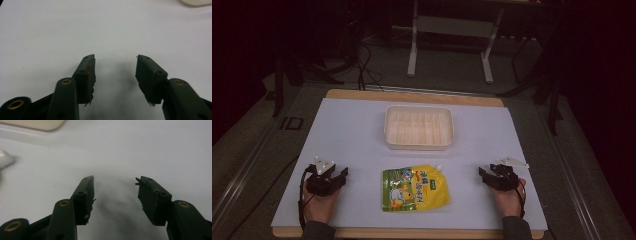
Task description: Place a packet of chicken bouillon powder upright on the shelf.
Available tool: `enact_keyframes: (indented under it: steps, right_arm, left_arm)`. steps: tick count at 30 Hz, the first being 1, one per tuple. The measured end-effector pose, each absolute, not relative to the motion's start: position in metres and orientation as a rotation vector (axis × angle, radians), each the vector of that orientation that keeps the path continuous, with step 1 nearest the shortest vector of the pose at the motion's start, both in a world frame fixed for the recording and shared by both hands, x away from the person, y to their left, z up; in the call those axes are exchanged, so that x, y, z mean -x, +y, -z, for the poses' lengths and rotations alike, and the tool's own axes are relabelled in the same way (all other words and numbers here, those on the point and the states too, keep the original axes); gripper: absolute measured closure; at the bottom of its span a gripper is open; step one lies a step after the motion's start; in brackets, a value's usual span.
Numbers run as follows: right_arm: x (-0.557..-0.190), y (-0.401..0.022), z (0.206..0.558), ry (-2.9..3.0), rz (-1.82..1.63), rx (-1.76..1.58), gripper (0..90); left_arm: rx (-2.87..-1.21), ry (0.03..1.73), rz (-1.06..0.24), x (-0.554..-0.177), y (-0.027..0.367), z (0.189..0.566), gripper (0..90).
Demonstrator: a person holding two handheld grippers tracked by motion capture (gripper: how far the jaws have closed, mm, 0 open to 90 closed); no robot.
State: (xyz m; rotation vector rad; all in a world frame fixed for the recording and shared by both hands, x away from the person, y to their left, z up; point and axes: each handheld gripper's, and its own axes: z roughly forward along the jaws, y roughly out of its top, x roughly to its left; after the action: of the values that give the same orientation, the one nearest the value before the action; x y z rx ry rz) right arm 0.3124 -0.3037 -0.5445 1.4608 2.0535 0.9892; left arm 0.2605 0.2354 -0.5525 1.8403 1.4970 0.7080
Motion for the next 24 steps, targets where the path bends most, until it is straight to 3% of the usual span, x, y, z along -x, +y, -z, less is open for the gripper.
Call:
enact_keyframes:
  steps: [24]
  right_arm:
    - [-0.299,-0.268,0.534,2.246,-1.178,-1.420,47.8]
  left_arm:
    - [-1.949,1.331,-0.632,-0.252,0.207,0.550,55.0]
